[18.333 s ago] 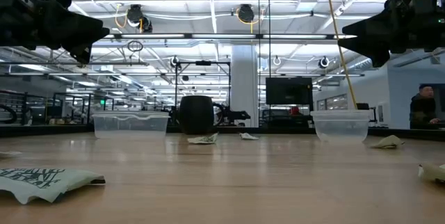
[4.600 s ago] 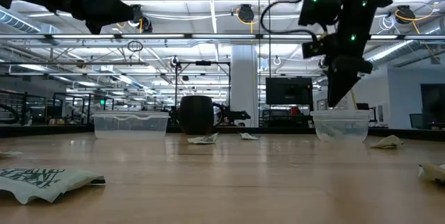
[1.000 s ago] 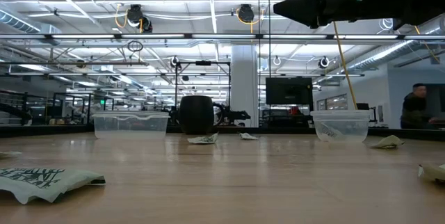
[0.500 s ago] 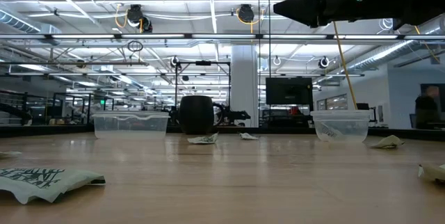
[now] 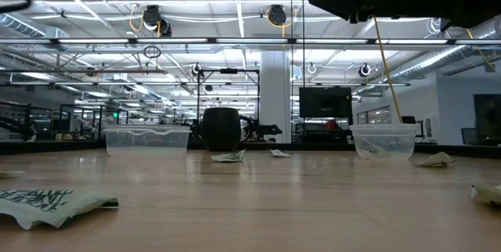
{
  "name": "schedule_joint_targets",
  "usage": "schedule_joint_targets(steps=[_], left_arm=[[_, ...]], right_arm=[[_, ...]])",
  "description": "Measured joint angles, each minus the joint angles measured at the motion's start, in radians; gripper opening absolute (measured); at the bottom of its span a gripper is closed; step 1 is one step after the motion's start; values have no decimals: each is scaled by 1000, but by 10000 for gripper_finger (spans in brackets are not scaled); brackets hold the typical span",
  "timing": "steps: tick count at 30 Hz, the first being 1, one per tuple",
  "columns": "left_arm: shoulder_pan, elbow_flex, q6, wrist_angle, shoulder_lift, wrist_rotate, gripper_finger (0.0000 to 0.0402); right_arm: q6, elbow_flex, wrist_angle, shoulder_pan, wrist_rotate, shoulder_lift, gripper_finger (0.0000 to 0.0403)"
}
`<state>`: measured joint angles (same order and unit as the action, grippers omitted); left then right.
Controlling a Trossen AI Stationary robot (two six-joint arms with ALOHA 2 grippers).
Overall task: Pick and place Stevia / Truvia into bins
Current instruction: Put the white stevia packet into the left transparent container
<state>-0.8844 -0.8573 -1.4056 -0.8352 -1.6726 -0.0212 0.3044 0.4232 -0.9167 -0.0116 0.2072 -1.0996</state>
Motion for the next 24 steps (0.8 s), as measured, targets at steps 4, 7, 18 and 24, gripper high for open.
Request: schedule_joint_targets(steps=[4,7,18,24], left_arm=[[61,2,87,-6,-1,-7,199],[85,2,104,-5,-1,-4,193],[95,2,114,10,2,-6,79],[105,12,126,-8,58,70,32]], right_arm=[[-1,0,-7,0,0,0,75],[-3,0,-7,0,0,0,75],[-4,0,16,0,0,0,75],[-4,0,16,0,0,0,75]])
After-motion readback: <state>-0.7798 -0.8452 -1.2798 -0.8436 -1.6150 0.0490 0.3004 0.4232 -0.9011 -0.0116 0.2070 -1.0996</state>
